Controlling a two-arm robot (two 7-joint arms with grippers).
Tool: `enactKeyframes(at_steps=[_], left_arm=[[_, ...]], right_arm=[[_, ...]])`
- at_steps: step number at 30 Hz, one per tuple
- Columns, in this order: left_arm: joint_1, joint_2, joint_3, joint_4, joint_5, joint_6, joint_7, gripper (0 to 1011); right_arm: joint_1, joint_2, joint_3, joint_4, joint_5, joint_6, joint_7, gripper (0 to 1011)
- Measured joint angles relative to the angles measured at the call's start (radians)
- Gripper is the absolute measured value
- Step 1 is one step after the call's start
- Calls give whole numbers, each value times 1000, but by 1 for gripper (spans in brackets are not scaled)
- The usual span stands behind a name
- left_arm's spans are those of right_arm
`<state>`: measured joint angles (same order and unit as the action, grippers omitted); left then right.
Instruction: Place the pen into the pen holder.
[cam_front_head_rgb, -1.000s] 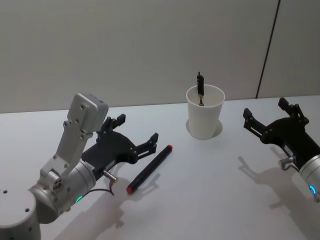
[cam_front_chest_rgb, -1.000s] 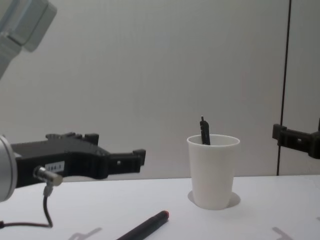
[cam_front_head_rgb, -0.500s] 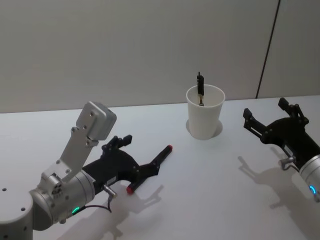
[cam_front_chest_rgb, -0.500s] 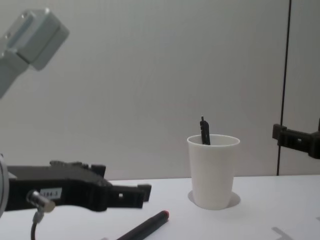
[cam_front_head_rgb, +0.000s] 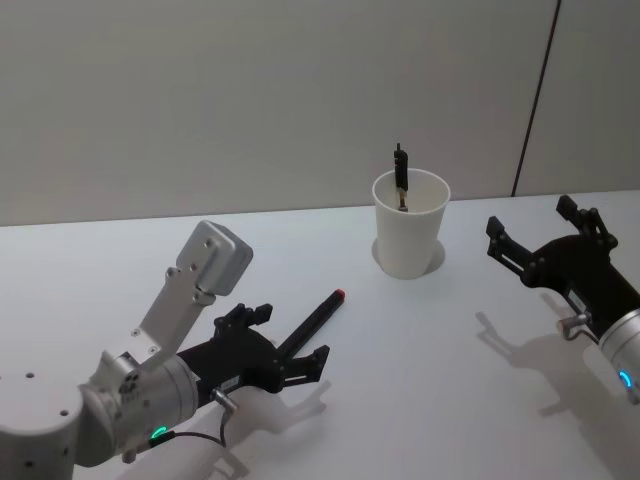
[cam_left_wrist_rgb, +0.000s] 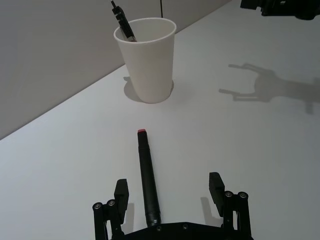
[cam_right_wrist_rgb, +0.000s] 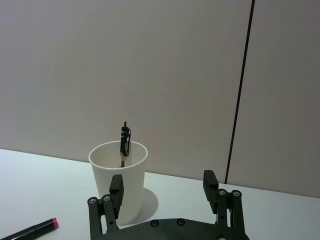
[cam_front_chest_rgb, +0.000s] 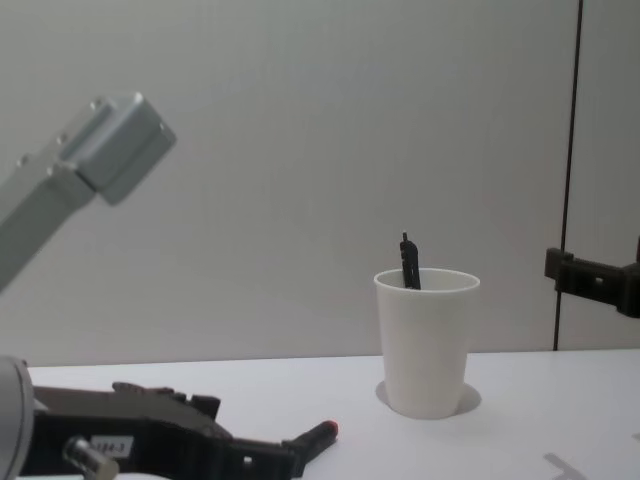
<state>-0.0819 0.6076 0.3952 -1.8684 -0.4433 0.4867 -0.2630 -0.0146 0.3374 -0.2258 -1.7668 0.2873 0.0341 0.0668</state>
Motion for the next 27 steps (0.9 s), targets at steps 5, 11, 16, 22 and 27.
enactKeyframes(at_steps=[5, 11, 16, 22, 27], left_arm=[[-13, -19, 9, 21, 19, 31, 0, 1001], [-32, -47, 19, 48, 46, 61, 6, 1001], [-49, -69, 26, 69, 64, 81, 8, 1001], [-63, -88, 32, 86, 78, 100, 9, 1001], [-76, -104, 35, 102, 83, 120, 12, 1001]], right_arm=[[0, 0, 0, 0, 0, 0, 0, 1002], [0, 0, 0, 0, 0, 0, 0, 1001], [0, 0, 0, 0, 0, 0, 0, 1002], [0, 0, 0, 0, 0, 0, 0, 1002], [0, 0, 0, 0, 0, 0, 0, 1002]])
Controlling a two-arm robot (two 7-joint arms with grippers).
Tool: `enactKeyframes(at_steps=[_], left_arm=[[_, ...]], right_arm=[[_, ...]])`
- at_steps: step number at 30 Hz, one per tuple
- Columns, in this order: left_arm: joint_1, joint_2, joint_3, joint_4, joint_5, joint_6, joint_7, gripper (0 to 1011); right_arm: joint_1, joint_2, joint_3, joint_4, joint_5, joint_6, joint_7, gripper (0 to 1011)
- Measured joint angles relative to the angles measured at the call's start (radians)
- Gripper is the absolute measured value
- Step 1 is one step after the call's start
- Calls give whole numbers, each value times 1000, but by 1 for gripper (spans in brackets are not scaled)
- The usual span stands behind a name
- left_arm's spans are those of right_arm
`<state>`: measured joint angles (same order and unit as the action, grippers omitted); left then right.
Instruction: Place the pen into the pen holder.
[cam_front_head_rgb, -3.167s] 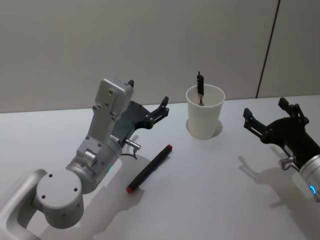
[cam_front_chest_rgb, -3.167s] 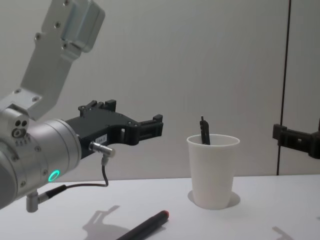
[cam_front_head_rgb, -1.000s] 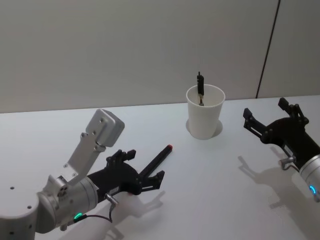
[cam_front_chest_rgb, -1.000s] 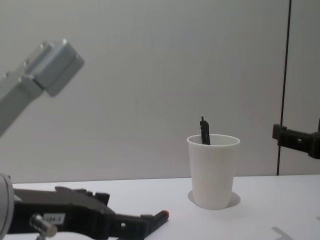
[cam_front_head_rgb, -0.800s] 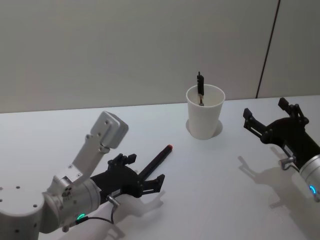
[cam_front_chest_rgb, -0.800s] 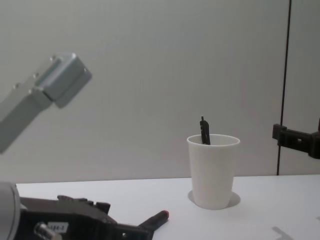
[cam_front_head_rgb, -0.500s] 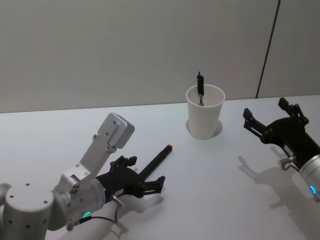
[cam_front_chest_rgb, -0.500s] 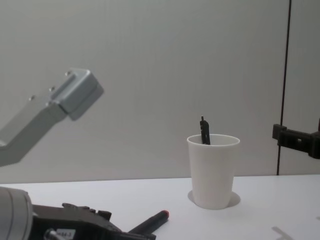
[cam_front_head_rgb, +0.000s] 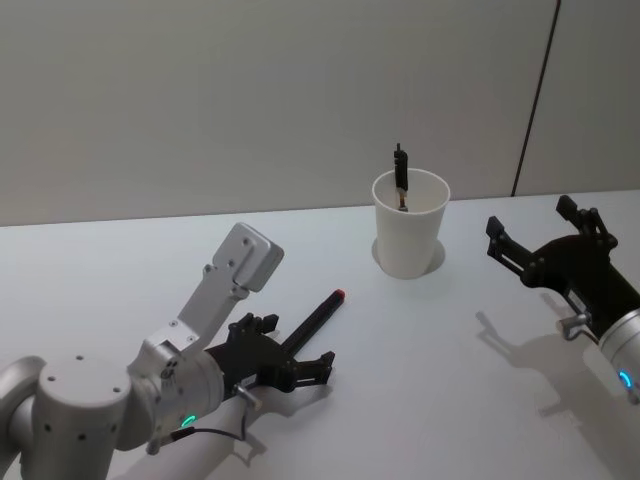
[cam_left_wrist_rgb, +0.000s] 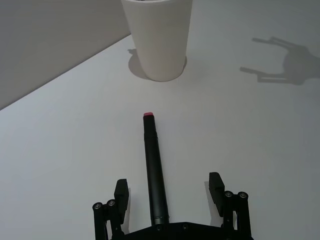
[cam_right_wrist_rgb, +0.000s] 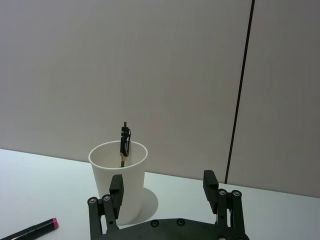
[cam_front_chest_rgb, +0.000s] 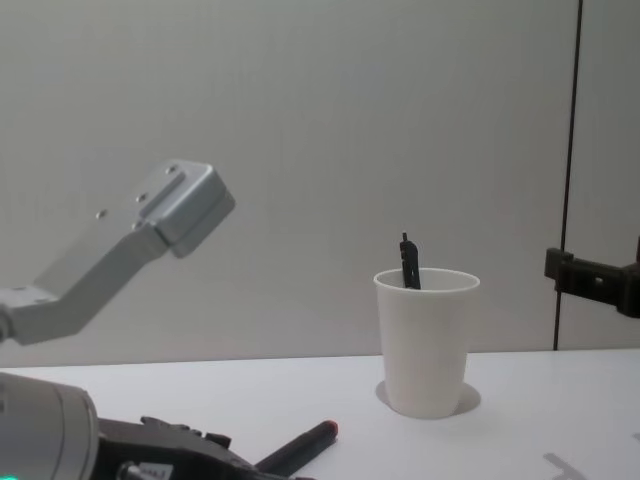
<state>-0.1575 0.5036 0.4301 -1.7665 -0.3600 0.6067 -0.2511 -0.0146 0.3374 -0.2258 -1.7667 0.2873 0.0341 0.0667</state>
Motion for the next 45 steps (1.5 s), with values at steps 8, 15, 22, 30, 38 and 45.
enactKeyframes(at_steps=[8, 15, 22, 30, 38, 45], left_arm=[[-14, -19, 0, 20, -2, 25, 8, 1001], [-24, -33, -3, 37, -17, 46, 18, 1001], [-30, -40, -7, 49, -26, 55, 23, 1001], [-35, -46, -10, 60, -32, 62, 26, 1001], [-37, -48, -12, 65, -34, 66, 28, 943], [-38, -49, -14, 68, -35, 68, 31, 754]], right_arm=[[0, 0, 0, 0, 0, 0, 0, 1001], [0, 0, 0, 0, 0, 0, 0, 1002], [0, 0, 0, 0, 0, 0, 0, 1002], [0, 0, 0, 0, 0, 0, 0, 1002], [0, 0, 0, 0, 0, 0, 0, 1001], [0, 0, 0, 0, 0, 0, 0, 1002]])
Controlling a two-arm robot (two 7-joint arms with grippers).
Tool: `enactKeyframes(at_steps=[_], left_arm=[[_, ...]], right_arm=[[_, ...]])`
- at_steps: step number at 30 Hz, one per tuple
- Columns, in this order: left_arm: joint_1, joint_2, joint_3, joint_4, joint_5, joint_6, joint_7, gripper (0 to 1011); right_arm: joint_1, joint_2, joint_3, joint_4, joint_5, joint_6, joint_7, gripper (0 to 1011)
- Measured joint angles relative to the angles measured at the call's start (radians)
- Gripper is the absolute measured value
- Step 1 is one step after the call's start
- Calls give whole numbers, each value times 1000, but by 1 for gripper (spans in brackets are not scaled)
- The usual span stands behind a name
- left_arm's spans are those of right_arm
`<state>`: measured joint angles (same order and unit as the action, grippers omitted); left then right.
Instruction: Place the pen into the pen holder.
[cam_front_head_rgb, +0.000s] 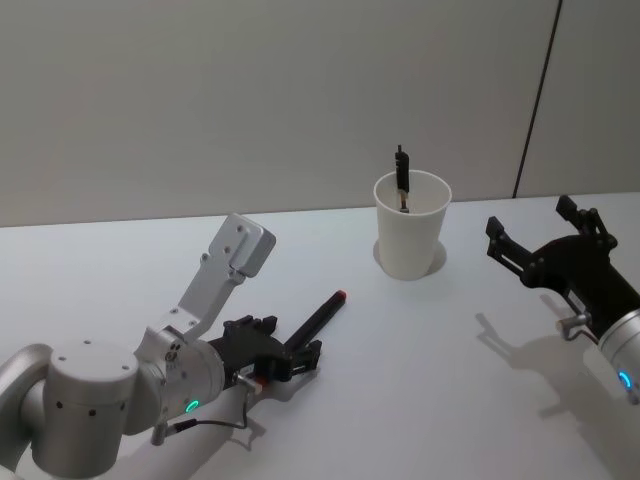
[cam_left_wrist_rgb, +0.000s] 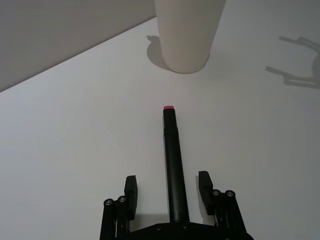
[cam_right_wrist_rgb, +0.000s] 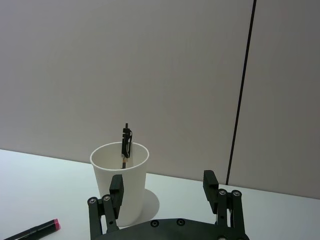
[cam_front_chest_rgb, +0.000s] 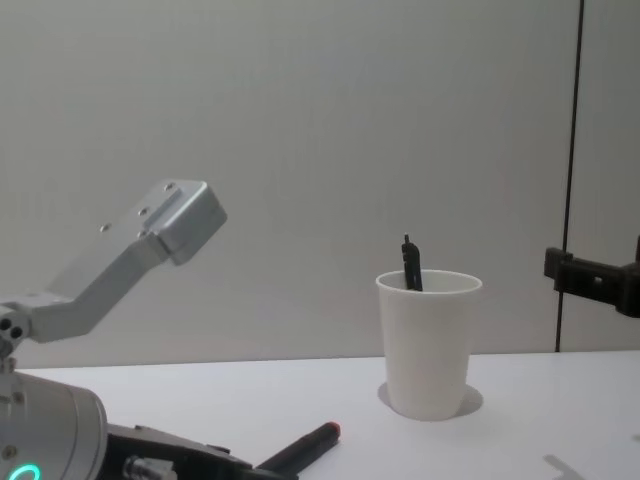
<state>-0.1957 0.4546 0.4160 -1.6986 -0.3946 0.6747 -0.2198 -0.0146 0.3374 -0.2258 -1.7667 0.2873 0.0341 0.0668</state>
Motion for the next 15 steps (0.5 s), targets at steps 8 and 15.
enactKeyframes(at_steps=[8, 15], left_arm=[[-1, -1, 0, 2, -1, 2, 0, 690], [-1, -1, 0, 3, -2, 3, 0, 644]], right_arm=[[0, 0, 0, 0, 0, 0, 0, 1002], [0, 0, 0, 0, 0, 0, 0, 1002]])
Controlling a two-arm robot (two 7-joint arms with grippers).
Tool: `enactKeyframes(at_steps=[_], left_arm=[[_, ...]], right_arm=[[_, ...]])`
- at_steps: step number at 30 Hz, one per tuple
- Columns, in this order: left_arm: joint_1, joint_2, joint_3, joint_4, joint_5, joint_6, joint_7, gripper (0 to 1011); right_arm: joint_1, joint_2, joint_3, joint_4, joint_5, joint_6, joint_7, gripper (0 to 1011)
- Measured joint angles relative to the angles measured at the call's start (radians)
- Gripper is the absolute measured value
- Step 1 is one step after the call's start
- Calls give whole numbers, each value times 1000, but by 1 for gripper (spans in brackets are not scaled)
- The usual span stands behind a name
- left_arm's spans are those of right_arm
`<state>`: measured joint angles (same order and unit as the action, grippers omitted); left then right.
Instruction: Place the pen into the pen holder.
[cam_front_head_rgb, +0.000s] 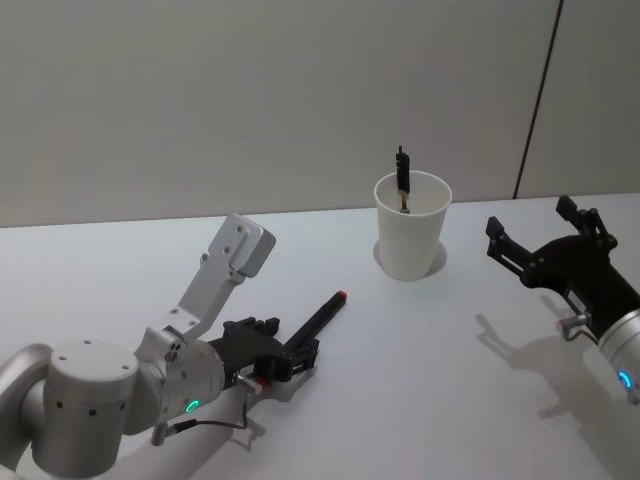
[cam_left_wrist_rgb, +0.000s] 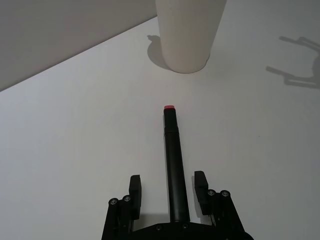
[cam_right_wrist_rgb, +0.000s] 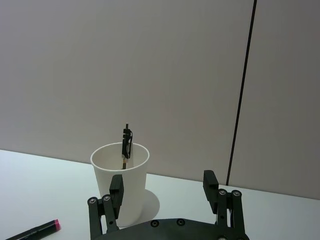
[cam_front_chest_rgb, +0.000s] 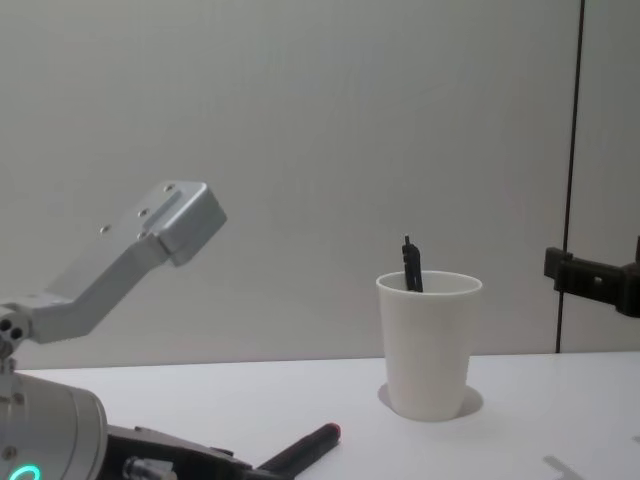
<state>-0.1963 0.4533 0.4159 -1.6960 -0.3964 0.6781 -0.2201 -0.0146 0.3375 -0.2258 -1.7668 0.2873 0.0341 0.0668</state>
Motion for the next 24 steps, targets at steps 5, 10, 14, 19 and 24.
enactKeyframes(at_steps=[5, 10, 14, 19, 24], left_arm=[[0, 0, 0, 0, 0, 0, -1, 616], [0, 1, 0, 0, -2, 0, -7, 585], [1, 5, 0, 0, -5, -6, -23, 560], [3, 8, -1, -2, -10, -11, -40, 527], [4, 11, -2, -4, -13, -14, -54, 491]], right_arm=[[0, 0, 0, 0, 0, 0, 0, 1002], [0, 0, 0, 0, 0, 0, 0, 1002], [0, 0, 0, 0, 0, 0, 0, 1002], [0, 0, 0, 0, 0, 0, 0, 1002], [0, 0, 0, 0, 0, 0, 0, 1002]])
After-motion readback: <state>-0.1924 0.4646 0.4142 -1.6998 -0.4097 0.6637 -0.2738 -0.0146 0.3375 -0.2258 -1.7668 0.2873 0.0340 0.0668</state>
